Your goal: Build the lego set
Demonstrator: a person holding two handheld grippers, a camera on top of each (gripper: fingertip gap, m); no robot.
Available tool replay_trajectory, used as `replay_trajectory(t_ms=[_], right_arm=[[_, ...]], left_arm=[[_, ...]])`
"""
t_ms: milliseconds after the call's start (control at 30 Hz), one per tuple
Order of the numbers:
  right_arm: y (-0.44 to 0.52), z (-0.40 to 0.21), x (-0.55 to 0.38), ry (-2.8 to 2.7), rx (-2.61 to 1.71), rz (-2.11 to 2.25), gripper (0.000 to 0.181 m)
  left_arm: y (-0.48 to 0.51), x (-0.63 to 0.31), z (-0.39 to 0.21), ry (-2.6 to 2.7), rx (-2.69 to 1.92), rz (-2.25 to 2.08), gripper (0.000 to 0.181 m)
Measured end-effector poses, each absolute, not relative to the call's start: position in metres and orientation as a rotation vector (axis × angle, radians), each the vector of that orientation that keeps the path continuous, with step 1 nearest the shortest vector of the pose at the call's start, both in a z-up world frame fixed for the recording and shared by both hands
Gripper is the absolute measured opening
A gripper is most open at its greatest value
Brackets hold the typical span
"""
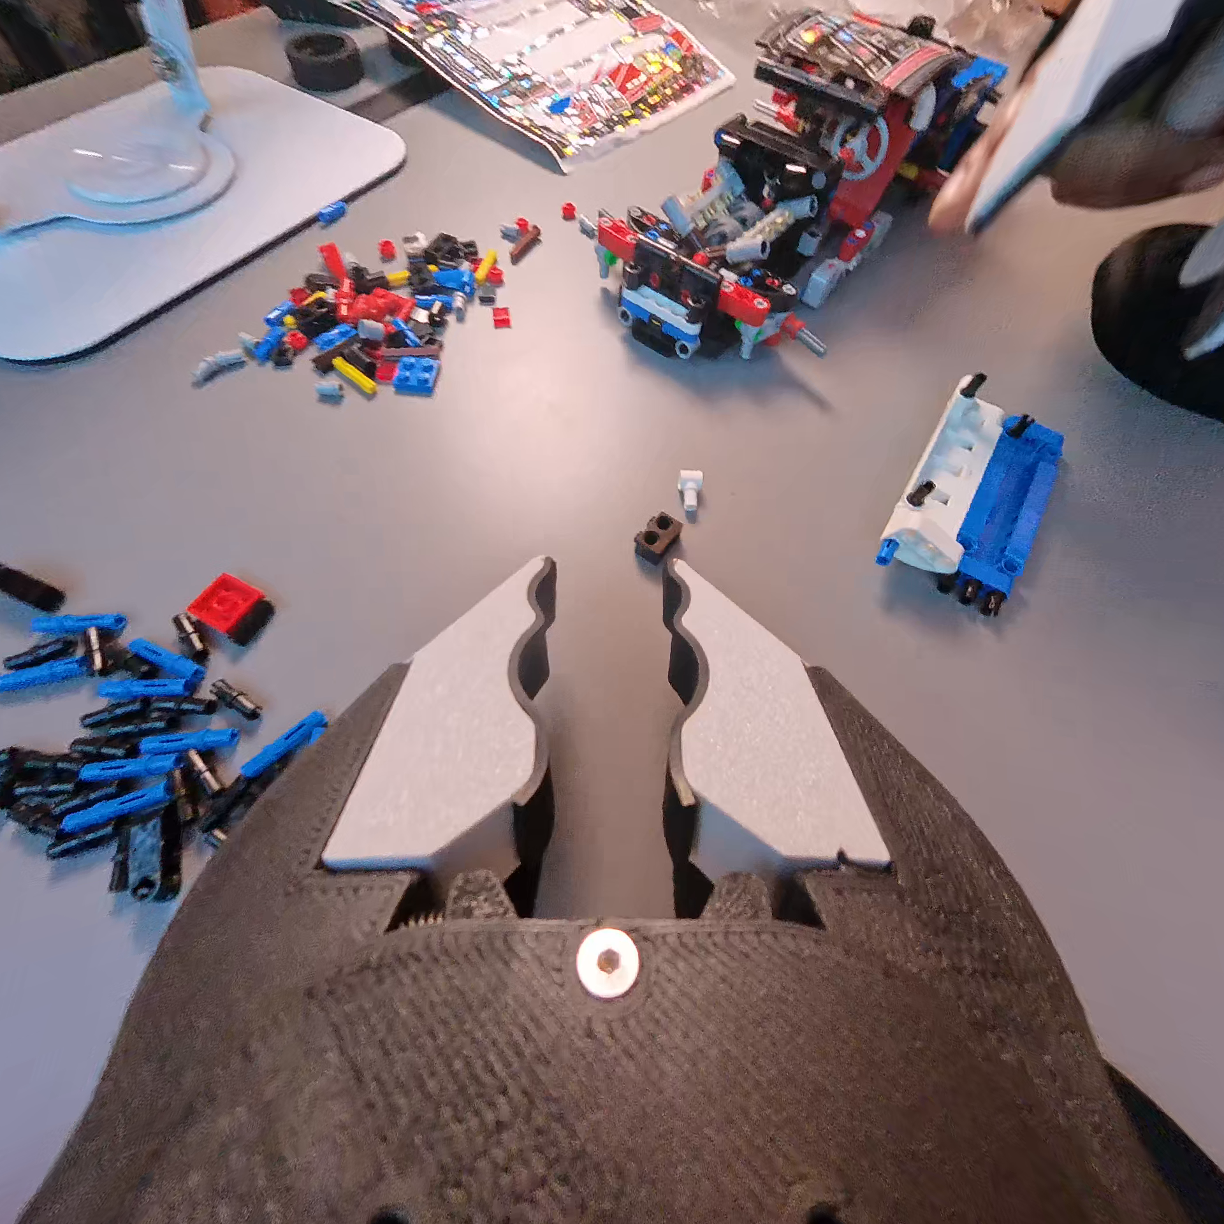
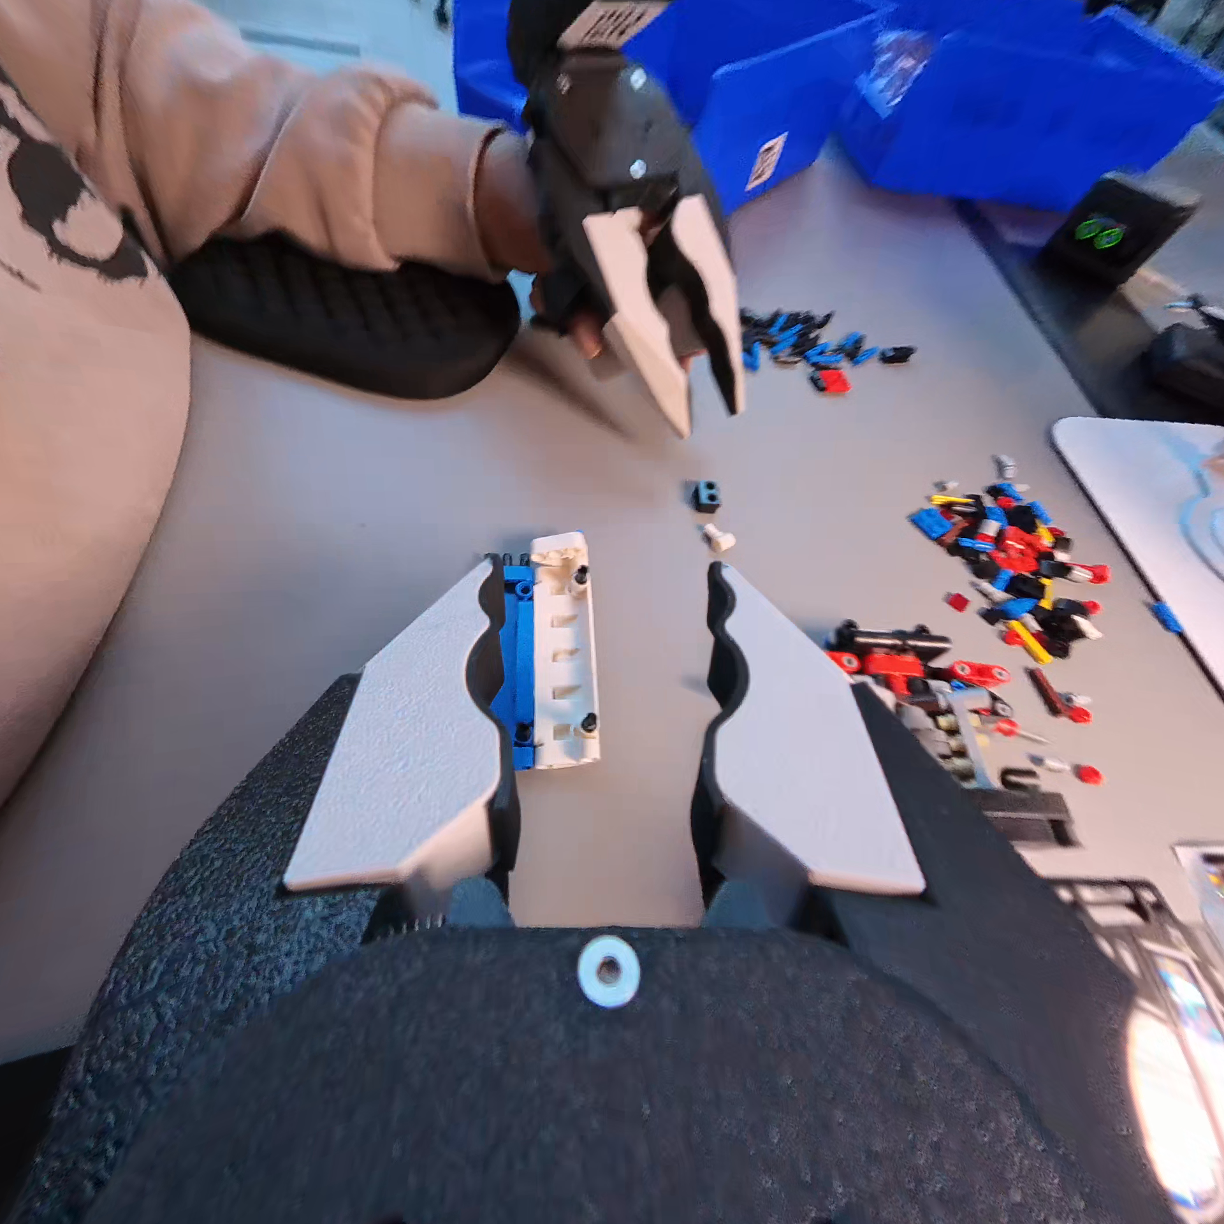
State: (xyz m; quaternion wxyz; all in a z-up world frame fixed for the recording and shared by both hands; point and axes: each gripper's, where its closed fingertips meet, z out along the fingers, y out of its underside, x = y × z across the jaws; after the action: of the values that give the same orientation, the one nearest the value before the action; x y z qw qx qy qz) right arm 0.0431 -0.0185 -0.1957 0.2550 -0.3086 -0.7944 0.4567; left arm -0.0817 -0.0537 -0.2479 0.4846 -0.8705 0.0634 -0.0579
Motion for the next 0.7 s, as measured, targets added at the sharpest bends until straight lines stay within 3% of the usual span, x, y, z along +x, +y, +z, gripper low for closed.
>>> replay_trajectory(t_ms=[200,300,467,600,700], right_arm=[[0.001,-0.196,0.047,-2.078,-0.920,1.297,0.053],[-0.008,-0.216,0.055,-2.223,-0.915,1.215,0.059],[-0.014,-0.242,0.057,-2.336,-0.926,1.080,0.066],[-0.014,-0.237,0.048,-2.272,-0.937,1.085,0.063],[-0.019,-0.208,0.033,-2.086,-0.891,1.189,0.051]], left_arm=[[-0.035,-0.065,-0.268,0.484,-2.237,-0.047,0.029],[-0.034,-0.056,-0.270,0.566,-2.259,-0.099,0.013],[-0.042,-0.053,-0.269,0.623,-2.270,-0.052,0.010],[-0.047,-0.033,-0.244,0.571,-2.133,-0.183,0.010],[-0.047,-0.010,-0.208,0.475,-1.944,-0.385,0.010]])
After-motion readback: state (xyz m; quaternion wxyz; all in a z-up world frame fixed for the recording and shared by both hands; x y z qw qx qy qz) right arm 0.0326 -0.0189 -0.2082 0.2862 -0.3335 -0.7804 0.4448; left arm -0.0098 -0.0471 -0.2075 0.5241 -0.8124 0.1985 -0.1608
